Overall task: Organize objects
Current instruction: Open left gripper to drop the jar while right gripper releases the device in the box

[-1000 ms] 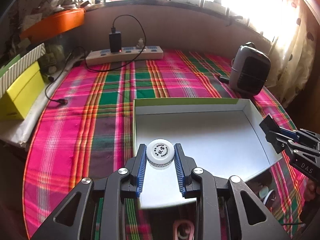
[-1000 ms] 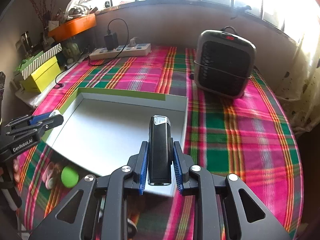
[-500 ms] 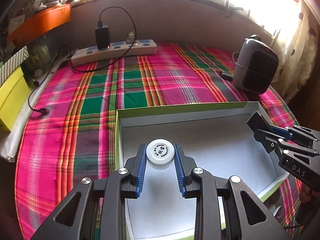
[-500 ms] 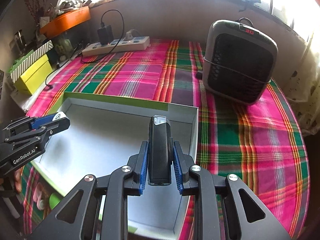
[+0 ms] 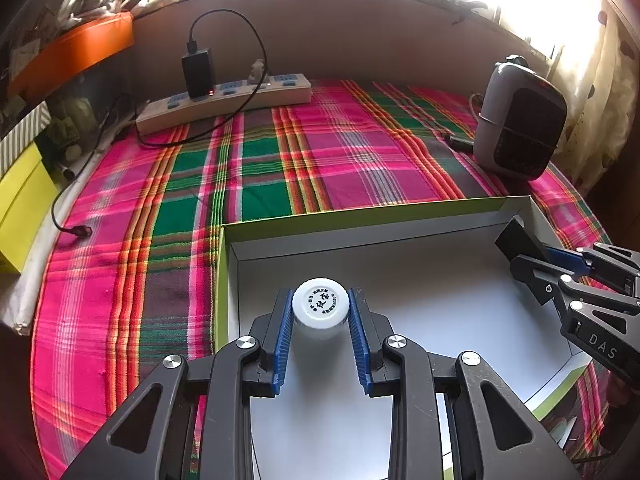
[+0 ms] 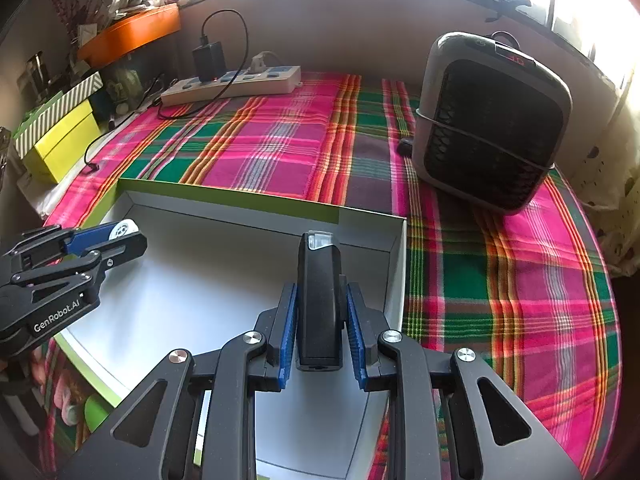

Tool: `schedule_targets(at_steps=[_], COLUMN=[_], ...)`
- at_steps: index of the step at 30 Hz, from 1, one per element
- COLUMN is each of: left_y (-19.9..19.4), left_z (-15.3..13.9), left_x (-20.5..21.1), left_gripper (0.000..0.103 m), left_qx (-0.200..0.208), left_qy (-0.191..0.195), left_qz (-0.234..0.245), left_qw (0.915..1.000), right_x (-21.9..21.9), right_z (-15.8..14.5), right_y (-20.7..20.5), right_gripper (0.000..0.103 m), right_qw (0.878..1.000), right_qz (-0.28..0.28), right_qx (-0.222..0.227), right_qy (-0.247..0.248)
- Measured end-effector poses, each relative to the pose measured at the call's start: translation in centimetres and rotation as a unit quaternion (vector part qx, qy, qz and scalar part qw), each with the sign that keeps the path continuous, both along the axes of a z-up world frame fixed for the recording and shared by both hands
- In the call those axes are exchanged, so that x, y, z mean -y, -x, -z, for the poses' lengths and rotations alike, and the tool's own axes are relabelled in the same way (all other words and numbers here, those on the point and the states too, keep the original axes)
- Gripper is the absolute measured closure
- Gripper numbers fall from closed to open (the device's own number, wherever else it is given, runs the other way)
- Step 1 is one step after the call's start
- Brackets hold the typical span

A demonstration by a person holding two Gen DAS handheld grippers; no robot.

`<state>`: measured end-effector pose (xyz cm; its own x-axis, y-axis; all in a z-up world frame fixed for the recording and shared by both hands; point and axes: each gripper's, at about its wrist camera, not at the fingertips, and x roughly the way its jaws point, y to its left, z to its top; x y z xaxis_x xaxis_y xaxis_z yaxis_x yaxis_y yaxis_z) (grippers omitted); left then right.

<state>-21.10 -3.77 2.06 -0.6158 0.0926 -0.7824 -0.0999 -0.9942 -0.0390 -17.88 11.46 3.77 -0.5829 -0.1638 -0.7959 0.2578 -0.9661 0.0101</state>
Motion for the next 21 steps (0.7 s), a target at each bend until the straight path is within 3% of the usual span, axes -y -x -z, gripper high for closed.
schedule_targets(at_steps=[21], left_y=[0.2], left_z=[-0.21], left_x=[0.11], left_gripper=[0.076], left_qx=[-0.003], left_qy=[0.001], left_qz=[0.002], left_qw=[1.0], right_x=[0.46], right_z=[0.14], right_y=[0.11], right_gripper=[0.078], right_qw=[1.0], right_qz=[0.001], right_qx=[-0.001], right_qy=[-0.007])
